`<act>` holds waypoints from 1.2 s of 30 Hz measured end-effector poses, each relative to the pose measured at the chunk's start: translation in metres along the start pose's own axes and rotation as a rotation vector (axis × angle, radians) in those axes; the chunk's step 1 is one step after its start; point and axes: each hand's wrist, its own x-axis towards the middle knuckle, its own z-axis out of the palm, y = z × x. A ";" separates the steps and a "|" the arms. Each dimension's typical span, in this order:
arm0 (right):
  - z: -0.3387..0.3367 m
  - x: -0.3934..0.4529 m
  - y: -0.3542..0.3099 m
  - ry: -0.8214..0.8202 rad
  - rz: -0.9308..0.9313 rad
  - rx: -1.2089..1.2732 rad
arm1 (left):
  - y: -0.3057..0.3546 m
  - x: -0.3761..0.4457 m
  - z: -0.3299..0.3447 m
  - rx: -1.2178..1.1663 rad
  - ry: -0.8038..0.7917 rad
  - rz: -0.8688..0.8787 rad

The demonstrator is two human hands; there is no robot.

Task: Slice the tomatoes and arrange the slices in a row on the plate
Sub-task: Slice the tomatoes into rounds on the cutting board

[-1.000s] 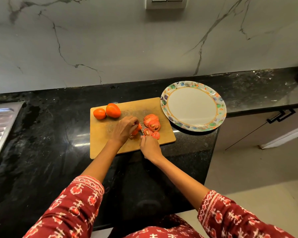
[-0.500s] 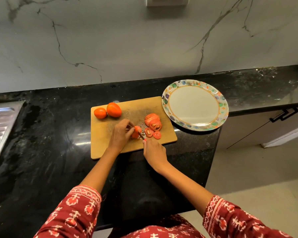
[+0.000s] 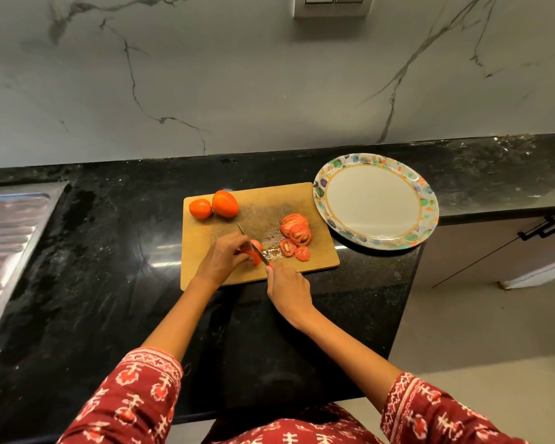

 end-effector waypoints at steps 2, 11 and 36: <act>-0.003 0.000 -0.001 0.011 0.004 0.036 | 0.004 0.004 -0.001 0.007 0.015 0.003; -0.007 -0.001 0.003 -0.004 0.054 0.048 | 0.012 0.013 0.005 0.112 -0.018 0.044; -0.001 0.003 0.010 0.012 -0.002 -0.143 | 0.016 0.014 0.009 0.065 0.023 0.047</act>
